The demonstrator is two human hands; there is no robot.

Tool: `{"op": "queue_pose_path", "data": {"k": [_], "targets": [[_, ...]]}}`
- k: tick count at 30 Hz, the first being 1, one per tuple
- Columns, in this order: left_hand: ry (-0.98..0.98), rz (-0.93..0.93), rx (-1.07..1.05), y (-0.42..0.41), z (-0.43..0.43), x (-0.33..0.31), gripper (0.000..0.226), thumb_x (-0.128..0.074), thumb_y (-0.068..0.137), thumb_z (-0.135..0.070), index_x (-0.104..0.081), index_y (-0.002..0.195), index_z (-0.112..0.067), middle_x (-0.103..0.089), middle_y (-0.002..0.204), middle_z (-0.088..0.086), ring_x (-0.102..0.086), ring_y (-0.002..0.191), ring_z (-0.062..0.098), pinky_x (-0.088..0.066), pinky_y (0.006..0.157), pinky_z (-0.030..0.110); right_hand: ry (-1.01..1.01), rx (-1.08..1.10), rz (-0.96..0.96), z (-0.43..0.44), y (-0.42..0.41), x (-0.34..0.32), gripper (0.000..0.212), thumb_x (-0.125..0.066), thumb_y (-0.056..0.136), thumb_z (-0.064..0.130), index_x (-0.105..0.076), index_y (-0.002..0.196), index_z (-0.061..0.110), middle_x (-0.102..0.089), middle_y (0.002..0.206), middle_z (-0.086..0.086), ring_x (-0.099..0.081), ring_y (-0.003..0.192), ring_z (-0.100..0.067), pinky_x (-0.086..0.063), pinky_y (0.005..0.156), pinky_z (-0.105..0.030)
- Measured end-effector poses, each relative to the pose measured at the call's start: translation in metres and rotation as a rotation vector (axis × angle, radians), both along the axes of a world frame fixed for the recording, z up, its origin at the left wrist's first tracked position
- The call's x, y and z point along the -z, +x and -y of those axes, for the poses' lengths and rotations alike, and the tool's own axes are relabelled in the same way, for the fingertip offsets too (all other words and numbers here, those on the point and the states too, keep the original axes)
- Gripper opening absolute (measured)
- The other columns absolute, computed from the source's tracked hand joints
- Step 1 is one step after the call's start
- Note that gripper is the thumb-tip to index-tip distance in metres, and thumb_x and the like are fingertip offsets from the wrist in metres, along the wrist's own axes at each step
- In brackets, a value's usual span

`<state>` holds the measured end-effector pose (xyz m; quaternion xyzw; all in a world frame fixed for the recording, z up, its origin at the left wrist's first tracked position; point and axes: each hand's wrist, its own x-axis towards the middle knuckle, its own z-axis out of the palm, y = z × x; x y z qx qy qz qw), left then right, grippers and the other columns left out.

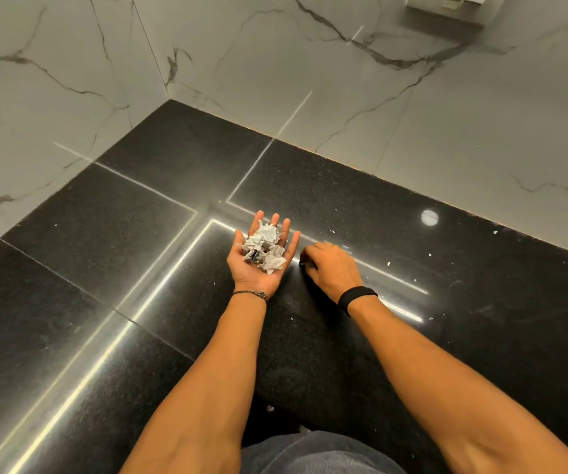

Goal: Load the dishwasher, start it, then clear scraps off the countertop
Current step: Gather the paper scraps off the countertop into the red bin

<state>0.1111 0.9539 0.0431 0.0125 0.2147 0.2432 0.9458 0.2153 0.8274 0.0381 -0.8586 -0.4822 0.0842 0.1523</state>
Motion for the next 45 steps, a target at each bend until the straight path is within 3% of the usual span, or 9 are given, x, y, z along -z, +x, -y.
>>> {"op": "queue_pose_path", "data": {"k": [5, 9, 12, 15, 22, 29, 33, 37, 45], "targets": [[0.001, -0.034, 0.007, -0.002, 0.0, -0.002, 0.059, -0.033, 0.103, -0.054, -0.057, 0.142, -0.018, -0.058, 0.144, 0.016, -0.056, 0.13, 0.04, -0.041, 0.109, 0.063, -0.018, 0.046, -0.036, 0.0, -0.003, 0.007, 0.013, -0.056, 0.094, 0.022, -0.058, 0.107, 0.022, -0.066, 0.104, -0.002, -0.06, 0.098, -0.026, -0.051, 0.076, -0.042], [0.017, -0.077, 0.009, -0.002, -0.003, -0.002, 0.059, -0.032, 0.103, -0.055, -0.058, 0.141, -0.018, -0.058, 0.143, 0.016, -0.058, 0.129, 0.039, -0.042, 0.108, 0.062, 0.359, 0.315, -0.497, 0.001, -0.005, -0.011, 0.011, -0.063, 0.091, 0.015, -0.059, 0.098, 0.022, -0.066, 0.092, 0.006, -0.062, 0.081, -0.011, -0.051, 0.074, -0.03], [0.041, -0.108, 0.024, 0.0, -0.001, 0.001, 0.058, -0.03, 0.103, -0.055, -0.059, 0.14, -0.02, -0.059, 0.142, 0.014, -0.059, 0.129, 0.037, -0.046, 0.105, 0.058, 0.602, 0.302, -0.619, -0.009, -0.015, -0.044, 0.011, -0.068, 0.09, 0.014, -0.06, 0.098, 0.013, -0.065, 0.092, 0.005, -0.059, 0.078, -0.002, -0.051, 0.071, -0.019], [0.089, -0.154, 0.058, 0.003, 0.002, 0.005, 0.056, -0.029, 0.103, -0.052, -0.059, 0.14, -0.023, -0.056, 0.146, 0.014, -0.053, 0.135, 0.037, -0.037, 0.113, 0.057, 0.697, 0.218, -0.648, -0.021, -0.024, -0.065, 0.012, -0.071, 0.089, 0.014, -0.06, 0.092, 0.01, -0.068, 0.087, 0.001, -0.063, 0.076, -0.012, -0.053, 0.069, -0.023], [0.061, -0.065, 0.033, 0.011, 0.009, 0.001, 0.058, -0.031, 0.105, -0.05, -0.051, 0.147, -0.016, -0.053, 0.147, 0.02, -0.062, 0.121, 0.039, -0.056, 0.088, 0.054, 0.486, 0.062, -0.514, -0.017, -0.021, -0.062, 0.009, -0.074, 0.084, 0.014, -0.067, 0.089, 0.017, -0.071, 0.083, 0.009, -0.066, 0.075, -0.008, -0.057, 0.075, -0.033], [0.041, -0.083, 0.039, 0.017, 0.011, -0.001, 0.058, -0.031, 0.104, -0.052, -0.052, 0.147, -0.018, -0.057, 0.144, 0.017, -0.061, 0.122, 0.035, -0.051, 0.1, 0.055, 0.591, 0.19, -0.546, -0.016, -0.009, -0.062, 0.008, -0.074, 0.085, 0.01, -0.075, 0.092, 0.014, -0.074, 0.086, 0.005, -0.069, 0.081, -0.007, -0.056, 0.077, -0.022], [-0.005, -0.049, 0.026, 0.018, 0.009, 0.0, 0.058, -0.032, 0.103, -0.054, -0.054, 0.144, -0.018, -0.058, 0.142, 0.02, -0.055, 0.131, 0.041, -0.042, 0.108, 0.06, 0.651, 0.369, -0.545, -0.009, 0.026, -0.052, 0.008, -0.072, 0.087, 0.01, -0.075, 0.091, 0.016, -0.074, 0.086, 0.006, -0.069, 0.081, -0.008, -0.058, 0.079, -0.028], [-0.026, -0.028, 0.015, 0.021, 0.006, 0.004, 0.059, -0.033, 0.103, -0.055, -0.056, 0.143, -0.018, -0.057, 0.143, 0.02, -0.053, 0.133, 0.04, -0.037, 0.113, 0.06, 0.571, 0.458, -0.508, 0.001, 0.06, -0.038, 0.011, -0.07, 0.088, 0.011, -0.075, 0.091, 0.021, -0.073, 0.085, 0.005, -0.07, 0.081, -0.012, -0.06, 0.081, -0.04], [-0.049, -0.031, 0.006, 0.036, 0.002, 0.012, 0.059, -0.037, 0.102, -0.055, -0.058, 0.142, -0.016, -0.058, 0.142, 0.017, -0.057, 0.129, 0.039, -0.041, 0.11, 0.06, 0.354, 0.451, -0.486, 0.01, 0.081, -0.017, 0.014, -0.068, 0.09, 0.011, -0.075, 0.096, 0.021, -0.073, 0.092, 0.004, -0.068, 0.09, -0.011, -0.056, 0.093, -0.036]]}}
